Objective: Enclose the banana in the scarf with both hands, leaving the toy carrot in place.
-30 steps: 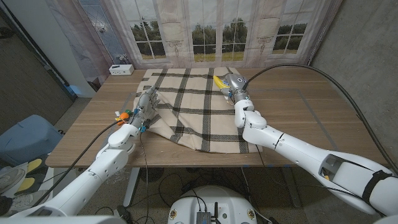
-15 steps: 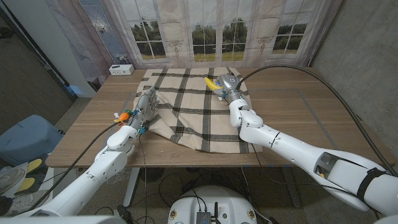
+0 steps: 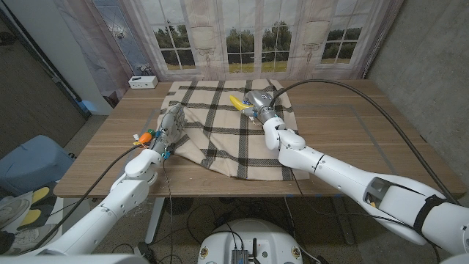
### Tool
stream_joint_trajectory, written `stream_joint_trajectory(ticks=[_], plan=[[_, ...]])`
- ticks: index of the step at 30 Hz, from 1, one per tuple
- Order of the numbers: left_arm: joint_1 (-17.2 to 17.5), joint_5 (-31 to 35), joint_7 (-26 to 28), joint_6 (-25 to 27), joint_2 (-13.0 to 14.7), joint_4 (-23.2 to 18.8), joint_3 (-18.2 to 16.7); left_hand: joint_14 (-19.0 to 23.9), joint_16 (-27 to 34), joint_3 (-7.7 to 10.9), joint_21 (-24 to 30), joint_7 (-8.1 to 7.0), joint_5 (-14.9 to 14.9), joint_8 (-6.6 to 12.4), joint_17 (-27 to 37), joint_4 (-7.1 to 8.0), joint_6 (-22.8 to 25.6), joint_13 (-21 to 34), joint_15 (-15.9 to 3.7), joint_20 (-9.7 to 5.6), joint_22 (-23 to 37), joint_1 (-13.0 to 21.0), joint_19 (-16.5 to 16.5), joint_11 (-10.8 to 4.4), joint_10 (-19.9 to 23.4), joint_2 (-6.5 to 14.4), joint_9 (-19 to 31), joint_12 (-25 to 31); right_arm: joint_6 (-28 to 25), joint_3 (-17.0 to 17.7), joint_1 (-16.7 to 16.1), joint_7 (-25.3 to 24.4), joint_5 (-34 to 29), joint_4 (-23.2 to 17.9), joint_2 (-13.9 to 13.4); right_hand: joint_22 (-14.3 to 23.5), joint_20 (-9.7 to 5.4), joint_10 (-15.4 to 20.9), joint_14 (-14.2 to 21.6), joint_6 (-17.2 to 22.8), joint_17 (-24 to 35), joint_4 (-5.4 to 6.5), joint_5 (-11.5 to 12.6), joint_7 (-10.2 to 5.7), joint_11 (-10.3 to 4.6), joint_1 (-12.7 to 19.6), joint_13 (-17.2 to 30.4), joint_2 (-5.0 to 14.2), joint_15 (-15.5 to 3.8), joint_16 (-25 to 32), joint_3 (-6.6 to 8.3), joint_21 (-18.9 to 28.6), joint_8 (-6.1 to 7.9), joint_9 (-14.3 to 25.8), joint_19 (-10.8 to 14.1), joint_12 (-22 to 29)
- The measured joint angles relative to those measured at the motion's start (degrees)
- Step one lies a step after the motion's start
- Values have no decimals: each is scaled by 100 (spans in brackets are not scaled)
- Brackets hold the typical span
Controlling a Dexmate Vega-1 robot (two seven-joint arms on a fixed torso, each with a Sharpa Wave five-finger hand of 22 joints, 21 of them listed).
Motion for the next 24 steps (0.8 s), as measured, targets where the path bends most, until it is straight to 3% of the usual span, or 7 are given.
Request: stream_joint_trajectory(ticks=[9,14,19,24], plan=[[-3,68,41,33,55,2,1,0,0,0,-39,0,0,0,0,0,0,0,0,0,0,0,0,0,0,0,0,0,308,-35,75,132,158,253,140,0,31,-1,0,0,-13,33,2,0,-1,-53,0,53,0,-139,-33,0,0,0,32,-25],[-6,89,57,71,83,-4,2,0,0,-16,-39,0,0,0,0,-16,0,0,0,0,0,0,0,0,0,0,0,0,417,-67,138,236,236,401,220,0,46,-92,-118,-4,-66,33,1,-4,-92,-106,1,106,33,-291,-33,-1,0,-1,17,-109],[-7,100,61,103,99,-11,3,0,0,-24,-39,0,0,-22,0,-24,0,0,0,0,0,32,0,0,0,32,0,0,454,-85,189,346,308,506,278,0,77,-171,-249,-140,-130,33,0,-140,-161,-181,6,181,59,-477,-33,22,0,-1,-14,-219],[-12,108,68,138,124,-29,7,0,0,-24,-39,0,0,-22,0,-24,0,0,0,0,0,31,0,0,0,31,0,0,448,-94,238,573,445,563,308,0,145,-567,-521,-263,-247,67,-28,-261,-61,-287,203,287,123,-780,-66,21,-13,-2,-83,-426]])
